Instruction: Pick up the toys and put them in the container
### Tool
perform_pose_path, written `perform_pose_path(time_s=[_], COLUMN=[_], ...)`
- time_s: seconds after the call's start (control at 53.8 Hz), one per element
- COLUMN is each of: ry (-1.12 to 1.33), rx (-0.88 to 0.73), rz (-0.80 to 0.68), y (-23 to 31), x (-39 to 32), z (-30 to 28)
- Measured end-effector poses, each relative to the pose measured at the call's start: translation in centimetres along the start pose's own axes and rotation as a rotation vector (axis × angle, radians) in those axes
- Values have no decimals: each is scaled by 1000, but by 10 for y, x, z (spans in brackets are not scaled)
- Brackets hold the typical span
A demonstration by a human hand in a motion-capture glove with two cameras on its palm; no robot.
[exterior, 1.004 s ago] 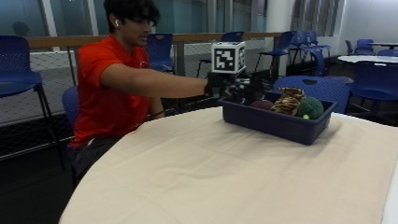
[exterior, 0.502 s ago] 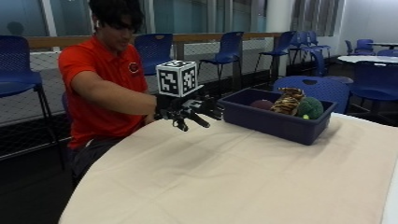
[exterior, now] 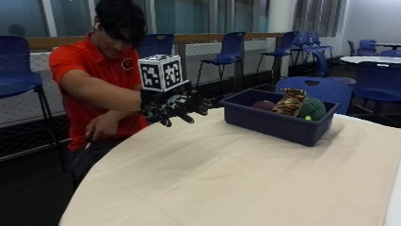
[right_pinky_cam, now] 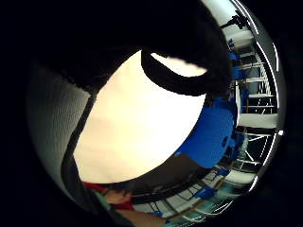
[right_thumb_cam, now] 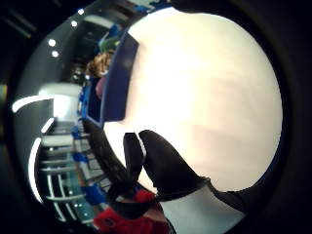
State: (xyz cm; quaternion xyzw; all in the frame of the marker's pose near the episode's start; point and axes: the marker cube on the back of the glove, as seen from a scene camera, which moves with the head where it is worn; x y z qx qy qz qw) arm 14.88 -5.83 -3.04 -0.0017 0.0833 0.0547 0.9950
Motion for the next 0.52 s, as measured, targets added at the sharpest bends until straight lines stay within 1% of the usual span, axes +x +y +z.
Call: perform_pose_path(time_s=[0.149,0.521], ry=[-24,-41], rx=[2,-5], rz=[-3,16], y=[12,6], x=[3,15], z=[-8,-9])
